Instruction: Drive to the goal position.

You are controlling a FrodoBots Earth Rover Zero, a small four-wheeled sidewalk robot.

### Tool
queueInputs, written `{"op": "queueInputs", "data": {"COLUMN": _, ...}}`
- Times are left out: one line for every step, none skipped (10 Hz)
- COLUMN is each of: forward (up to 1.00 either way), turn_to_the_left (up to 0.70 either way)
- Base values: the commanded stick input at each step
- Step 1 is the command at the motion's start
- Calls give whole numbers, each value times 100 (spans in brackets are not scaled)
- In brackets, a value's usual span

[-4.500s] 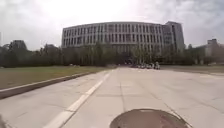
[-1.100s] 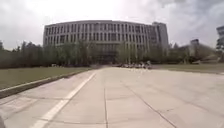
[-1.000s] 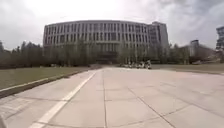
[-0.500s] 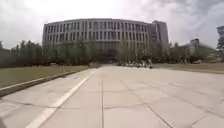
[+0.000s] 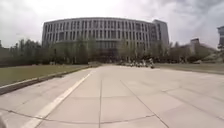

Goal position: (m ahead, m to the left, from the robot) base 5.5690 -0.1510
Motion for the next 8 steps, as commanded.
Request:
{"op": "queueInputs", "data": {"forward": 70, "turn_to_the_left": 0}}
{"op": "queueInputs", "data": {"forward": 70, "turn_to_the_left": 0}}
{"op": "queueInputs", "data": {"forward": 70, "turn_to_the_left": 0}}
{"op": "queueInputs", "data": {"forward": 70, "turn_to_the_left": 0}}
{"op": "queueInputs", "data": {"forward": 70, "turn_to_the_left": 0}}
{"op": "queueInputs", "data": {"forward": 70, "turn_to_the_left": 0}}
{"op": "queueInputs", "data": {"forward": 70, "turn_to_the_left": 0}}
{"op": "queueInputs", "data": {"forward": 70, "turn_to_the_left": 0}}
